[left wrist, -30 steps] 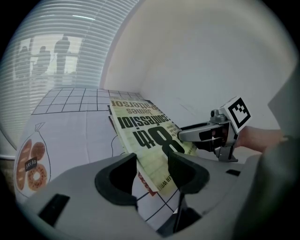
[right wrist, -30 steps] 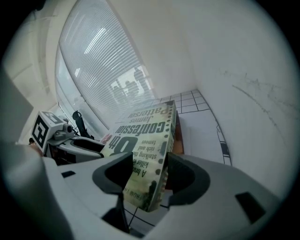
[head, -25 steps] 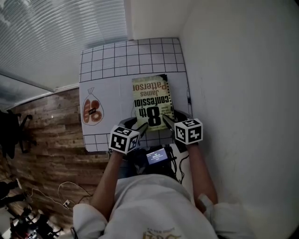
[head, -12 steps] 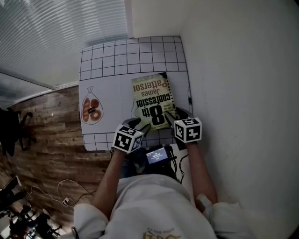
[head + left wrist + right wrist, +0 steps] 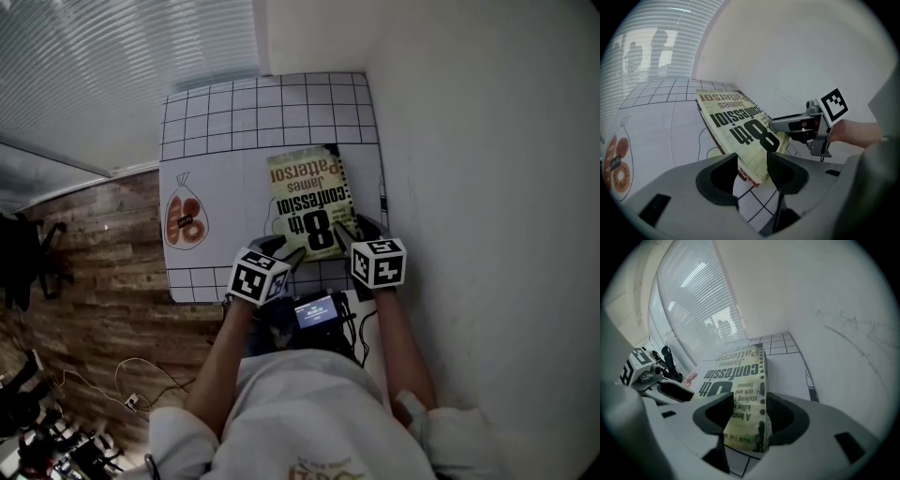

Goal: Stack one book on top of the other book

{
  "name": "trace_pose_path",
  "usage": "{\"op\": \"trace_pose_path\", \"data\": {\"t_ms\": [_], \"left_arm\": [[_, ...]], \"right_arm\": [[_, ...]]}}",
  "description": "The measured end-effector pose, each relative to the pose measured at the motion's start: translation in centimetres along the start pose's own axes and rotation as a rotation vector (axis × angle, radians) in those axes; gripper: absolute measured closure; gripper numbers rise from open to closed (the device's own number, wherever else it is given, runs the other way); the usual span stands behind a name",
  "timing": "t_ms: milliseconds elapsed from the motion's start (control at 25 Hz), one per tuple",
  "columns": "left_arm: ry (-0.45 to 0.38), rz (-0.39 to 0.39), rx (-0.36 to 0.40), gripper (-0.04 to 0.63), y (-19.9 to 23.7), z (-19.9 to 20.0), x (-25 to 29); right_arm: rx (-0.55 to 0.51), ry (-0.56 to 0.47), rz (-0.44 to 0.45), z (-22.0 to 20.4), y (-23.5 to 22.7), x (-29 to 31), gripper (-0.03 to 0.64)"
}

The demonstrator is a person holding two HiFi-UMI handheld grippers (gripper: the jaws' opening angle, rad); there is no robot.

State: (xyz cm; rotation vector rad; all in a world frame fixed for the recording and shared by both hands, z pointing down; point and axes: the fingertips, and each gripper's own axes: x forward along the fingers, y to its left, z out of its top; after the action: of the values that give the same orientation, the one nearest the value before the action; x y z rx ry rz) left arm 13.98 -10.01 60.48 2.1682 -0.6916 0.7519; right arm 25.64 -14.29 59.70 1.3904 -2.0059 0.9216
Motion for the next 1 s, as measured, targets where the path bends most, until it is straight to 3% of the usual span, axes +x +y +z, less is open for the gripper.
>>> {"op": "trace_pose_path", "data": {"t_ms": [480, 680, 1000], "left_arm": [[0.005, -0.003, -0.027, 0.393, -0.1, -0.1, 0.0], [-0.05, -0.001, -0.079, 0.394, 0.6, 1.0, -1.3], [-0.129, 0.025, -0.019, 0.447, 1.0, 3.1, -4.0]], "right_arm": [[-0.061, -0.042, -0.066, 0.3, 0.0, -0.5, 0.402], [-0.068, -0.089, -0.078, 1.1, 0.4, -1.0, 0.41], [-0.085, -0.146, -0.082, 2.6, 2.2, -2.1, 0.423]]}}
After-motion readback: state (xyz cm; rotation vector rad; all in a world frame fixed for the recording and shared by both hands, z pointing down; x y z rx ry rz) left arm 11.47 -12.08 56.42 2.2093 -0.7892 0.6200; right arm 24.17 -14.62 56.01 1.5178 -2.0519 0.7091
